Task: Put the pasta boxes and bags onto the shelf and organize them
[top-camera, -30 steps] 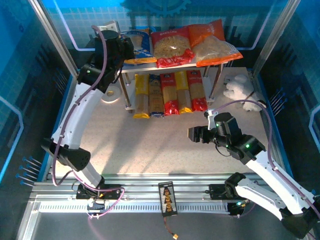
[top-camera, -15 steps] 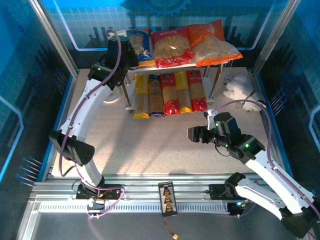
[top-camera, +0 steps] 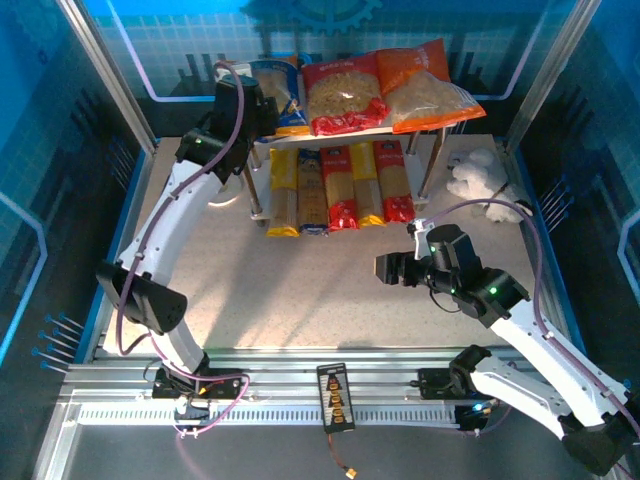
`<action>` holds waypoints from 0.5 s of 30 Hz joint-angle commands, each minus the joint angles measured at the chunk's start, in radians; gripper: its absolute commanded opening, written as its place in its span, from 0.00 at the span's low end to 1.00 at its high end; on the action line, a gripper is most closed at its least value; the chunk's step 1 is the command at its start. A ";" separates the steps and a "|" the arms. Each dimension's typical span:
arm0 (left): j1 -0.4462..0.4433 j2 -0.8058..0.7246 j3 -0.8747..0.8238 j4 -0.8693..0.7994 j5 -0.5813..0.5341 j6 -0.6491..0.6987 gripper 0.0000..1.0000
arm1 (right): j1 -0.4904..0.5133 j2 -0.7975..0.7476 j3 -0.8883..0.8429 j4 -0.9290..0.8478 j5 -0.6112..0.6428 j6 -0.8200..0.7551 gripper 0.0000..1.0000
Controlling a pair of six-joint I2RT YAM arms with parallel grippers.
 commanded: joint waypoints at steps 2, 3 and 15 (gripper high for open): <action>0.005 0.000 -0.040 -0.084 0.017 0.015 0.61 | -0.002 -0.018 0.008 -0.005 0.001 0.015 0.78; 0.005 -0.010 -0.044 -0.075 0.019 0.014 0.60 | -0.001 -0.019 0.007 -0.005 0.001 0.017 0.78; 0.005 -0.215 -0.115 0.050 0.038 0.057 0.65 | 0.000 -0.021 0.020 -0.011 0.014 0.015 0.82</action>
